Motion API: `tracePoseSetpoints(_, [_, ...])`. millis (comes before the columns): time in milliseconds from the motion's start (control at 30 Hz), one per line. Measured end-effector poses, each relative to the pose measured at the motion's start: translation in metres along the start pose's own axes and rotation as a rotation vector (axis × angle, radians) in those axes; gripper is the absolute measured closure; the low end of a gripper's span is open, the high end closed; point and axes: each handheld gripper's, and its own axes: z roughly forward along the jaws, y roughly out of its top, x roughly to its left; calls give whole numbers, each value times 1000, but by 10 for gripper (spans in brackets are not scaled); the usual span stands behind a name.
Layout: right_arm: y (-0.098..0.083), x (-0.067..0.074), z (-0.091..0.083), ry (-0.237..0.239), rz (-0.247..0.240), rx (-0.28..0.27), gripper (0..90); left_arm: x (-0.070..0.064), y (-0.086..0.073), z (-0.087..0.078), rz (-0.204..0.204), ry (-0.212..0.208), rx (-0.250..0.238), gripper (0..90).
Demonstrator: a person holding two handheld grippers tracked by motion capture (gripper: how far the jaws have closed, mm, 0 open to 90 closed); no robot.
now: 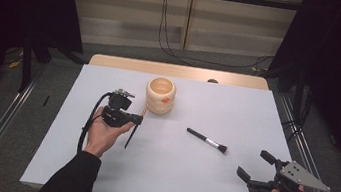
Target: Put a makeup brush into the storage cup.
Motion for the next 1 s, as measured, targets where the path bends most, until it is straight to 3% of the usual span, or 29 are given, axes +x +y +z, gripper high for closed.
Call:
tracePoseSetpoints(33, [0,1,0,-9,7,-3,0,-3,-2,1,-10,-3,-21,840])
tracePoseSetpoints(67, [0,1,0,-7,-1,-5,0,-2,-2,-1,9,-4,-20,840])
tracePoseSetpoints(100, [0,1,0,-7,-3,-7,0,-4,-3,-1,-6,-7,-39,840])
tracePoseSetpoints(167, [0,0,0,-6,-18,-7,0,-4,-4,-4,15,-11,-56,840])
tracePoseSetpoints(200, [0,1,1,-8,-17,-7,0,-5,-4,-5,-8,-17,-84,840])
tracePoseSetpoints(233, [0,1,1,-10,-1,-10,0,-5,-4,-5,-8,-17,-84,840])
tracePoseSetpoints(267, [0,1,0,-6,1,-10,0,-5,-4,-8,5,-15,-108,840])
tracePoseSetpoints(300, [1,1,0,-10,1,-13,0,-6,-4,-10,-7,-21,-133,840])
tracePoseSetpoints(367, [0,1,0,-6,-2,-13,0,-5,-4,-12,15,-21,-129,840])
tracePoseSetpoints(400, [0,1,0,-5,1,-11,0,-5,-4,-14,13,-26,-155,840])
tracePoseSetpoints(667, [1,0,0,-2,9,-11,0,-5,-4,-21,28,-46,-236,840])
tracePoseSetpoints(900, [1,0,0,5,11,-16,0,-5,-3,-24,23,-18,-294,840])
tracePoseSetpoints(1000, [1,0,0,4,1,-12,0,-4,-3,-28,29,-19,-344,840])
